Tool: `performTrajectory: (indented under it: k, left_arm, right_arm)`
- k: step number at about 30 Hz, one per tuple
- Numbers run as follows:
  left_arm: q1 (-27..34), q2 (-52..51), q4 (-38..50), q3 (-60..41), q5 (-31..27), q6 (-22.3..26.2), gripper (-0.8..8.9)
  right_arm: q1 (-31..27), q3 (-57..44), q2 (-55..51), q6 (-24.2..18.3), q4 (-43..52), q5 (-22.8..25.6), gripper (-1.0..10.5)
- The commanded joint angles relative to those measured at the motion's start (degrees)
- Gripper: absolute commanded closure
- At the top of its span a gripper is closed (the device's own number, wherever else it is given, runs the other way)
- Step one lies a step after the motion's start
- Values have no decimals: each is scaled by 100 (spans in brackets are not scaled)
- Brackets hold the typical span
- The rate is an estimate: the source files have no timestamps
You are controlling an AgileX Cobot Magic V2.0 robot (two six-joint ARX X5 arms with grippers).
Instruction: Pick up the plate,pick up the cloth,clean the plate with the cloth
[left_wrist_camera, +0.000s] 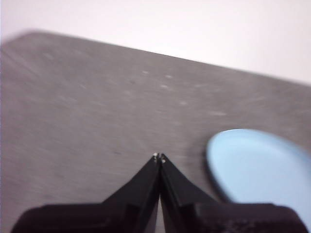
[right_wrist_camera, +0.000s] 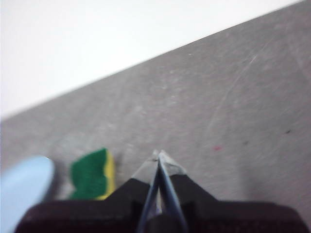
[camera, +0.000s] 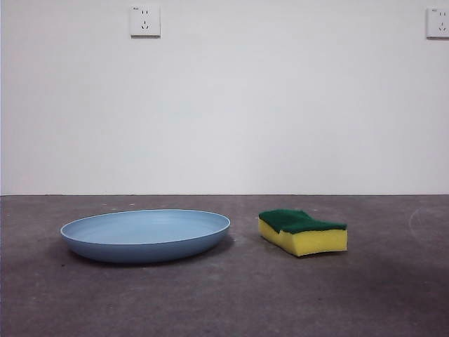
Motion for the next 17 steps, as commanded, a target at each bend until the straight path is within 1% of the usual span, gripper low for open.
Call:
performTrajectory:
  k: [1, 3, 5, 7, 9, 11, 13, 15, 17]
  left_arm:
    - [15, -4, -31, 52, 553, -953, 819]
    - [15, 26, -166, 177, 743, -1213, 819]
    - [15, 120, -428, 341, 903, -1364, 819]
    - [15, 284, -605, 529, 979, -1375, 819]
    - [15, 485, -625, 728, 977, -1373, 819]
    - [15, 732, -595, 964, 973, -1362, 819]
    - [15, 1058, -538, 1239, 960, -1250, 819]
    - [15, 1410, -472, 1502, 964, -1108, 819]
    - [15, 1810, -481, 1805, 977, -907, 820]
  right_arm:
    - [15, 203, 7, 955, 50, -105, 956]
    - [13, 396, 85, 962, 37, -227, 957]
    - [15, 612, 249, 962, -70, -232, 957]
    - [13, 876, 535, 960, -225, -372, 957]
    - [15, 1154, 881, 940, -350, -372, 957]
    - [13, 1432, 1244, 841, -439, -372, 957]
    - [15, 1818, 1784, 702, -501, -393, 957]
    - [13, 2164, 2262, 527, -579, -544, 957]
    - [15, 2586, 2844, 249, -699, -826, 957]
